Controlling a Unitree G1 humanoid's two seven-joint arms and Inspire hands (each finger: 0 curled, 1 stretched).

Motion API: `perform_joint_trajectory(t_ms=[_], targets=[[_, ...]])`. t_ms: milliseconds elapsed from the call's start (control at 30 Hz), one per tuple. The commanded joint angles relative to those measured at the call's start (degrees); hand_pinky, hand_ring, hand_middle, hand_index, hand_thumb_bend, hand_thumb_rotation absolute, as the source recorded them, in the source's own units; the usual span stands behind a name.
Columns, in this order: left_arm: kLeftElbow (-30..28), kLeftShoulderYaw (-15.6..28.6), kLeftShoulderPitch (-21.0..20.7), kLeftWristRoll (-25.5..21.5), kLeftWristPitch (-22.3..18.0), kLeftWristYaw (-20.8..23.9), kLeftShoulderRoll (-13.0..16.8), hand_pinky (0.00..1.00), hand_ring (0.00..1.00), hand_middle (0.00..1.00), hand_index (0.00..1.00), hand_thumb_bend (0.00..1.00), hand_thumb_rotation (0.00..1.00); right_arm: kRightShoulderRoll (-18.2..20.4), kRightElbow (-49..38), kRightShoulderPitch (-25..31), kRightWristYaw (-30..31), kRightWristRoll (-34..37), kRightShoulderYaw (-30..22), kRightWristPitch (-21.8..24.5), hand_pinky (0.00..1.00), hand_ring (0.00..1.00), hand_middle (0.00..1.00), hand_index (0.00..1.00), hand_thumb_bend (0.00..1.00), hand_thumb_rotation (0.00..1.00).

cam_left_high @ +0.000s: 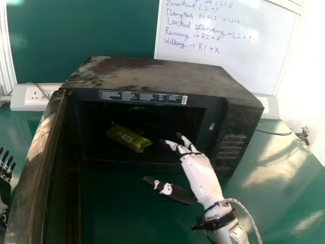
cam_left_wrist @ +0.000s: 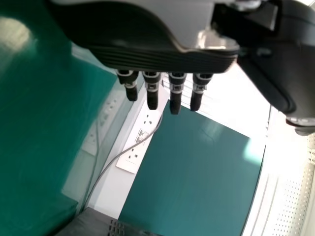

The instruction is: Put biscuit inside oven

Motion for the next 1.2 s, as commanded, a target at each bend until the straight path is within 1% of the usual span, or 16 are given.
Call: perform_joint_trajectory(t_ms=[0, 100, 200, 400, 533, 667, 700, 833, 967, 1067, 1167], targets=[[2.14, -0.74, 1.62, -0.12, 0.49, -0.2, -2.38, 0.99, 0.93, 0.94, 0.98, 0.21, 0.0, 0.68, -0.18, 1.08, -1.36, 1.17, -1.05, -1.4, 0.67, 0.77, 0.79, 0.88, 1.0, 0.85], [2.53, -0.66, 1.46, -0.22, 0.36, -0.5, -2.21, 0.99, 0.93, 0.94, 0.98, 0.21, 0.0, 1.3, 0.35, 2.14, -2.91, 1.88, -2.05, -2.98, 0.68, 0.76, 0.8, 0.89, 1.0, 0.84], [2.79, -0.54, 1.34, -0.27, 0.38, -0.38, -2.2, 1.0, 0.92, 0.93, 0.97, 0.22, 0.0, 2.17, 1.59, 2.8, -4.98, 2.8, -3.17, -4.85, 0.67, 0.74, 0.79, 0.89, 0.99, 0.83], [2.92, -0.61, 1.45, -0.13, -0.02, -0.79, -2.09, 1.0, 0.93, 0.94, 0.97, 0.21, 0.0, 3.61, 4.35, 3.64, -9.63, 3.28, -5.51, -7.4, 0.65, 0.7, 0.75, 0.86, 0.97, 0.84], [3.02, -0.67, 1.42, 0.14, -0.33, -0.71, -2.07, 1.0, 0.92, 0.94, 0.97, 0.2, 0.0, 4.3, 6.15, 3.98, -11.43, 3.84, -6.58, -8.48, 0.64, 0.7, 0.75, 0.88, 0.95, 0.88], [3.06, -0.53, 1.27, -0.18, 0.06, -0.61, -2.09, 1.0, 0.92, 0.94, 0.97, 0.21, 0.0, 5.02, 7.63, 4.36, -13.0, 4.59, -7.39, -9.47, 0.65, 0.72, 0.74, 0.87, 0.92, 0.87], [3.12, -0.53, 1.25, -0.18, 0.05, -0.67, -2.06, 1.0, 0.92, 0.94, 0.97, 0.21, 0.0, 5.15, 7.98, 4.35, -13.45, 4.59, -7.61, -9.61, 0.66, 0.73, 0.74, 0.86, 0.9, 0.86], [2.94, -0.67, 1.36, 0.09, -0.25, -0.64, -2.06, 1.0, 0.93, 0.94, 0.98, 0.21, 0.0, 6.72, 8.54, 4.61, -14.01, 6.42, -8.74, -9.15, 0.68, 0.73, 0.74, 0.84, 0.9, 0.89], [2.93, -0.61, 1.4, -0.1, -0.2, -0.95, -2.02, 1.0, 0.93, 0.94, 0.98, 0.2, 0.0, 7.4, 9.51, 4.82, -14.4, 7.73, -9.77, -9.57, 0.66, 0.72, 0.74, 0.85, 0.88, 0.91], [2.81, -0.52, 1.4, -0.46, 0.24, -1.02, -1.99, 1.0, 0.93, 0.95, 0.98, 0.2, 0.0, 7.6, 10.28, 4.94, -15.73, 6.84, -10.58, -9.03, 0.63, 0.7, 0.73, 0.85, 0.85, 0.94], [3.09, -0.53, 1.34, -0.34, 0.0, -1.16, -1.83, 1.0, 0.93, 0.95, 0.98, 0.19, 0.0, 8.14, 11.27, 5.02, -16.86, 7.26, -11.38, -8.63, 0.6, 0.69, 0.74, 0.85, 0.83, 0.94]])
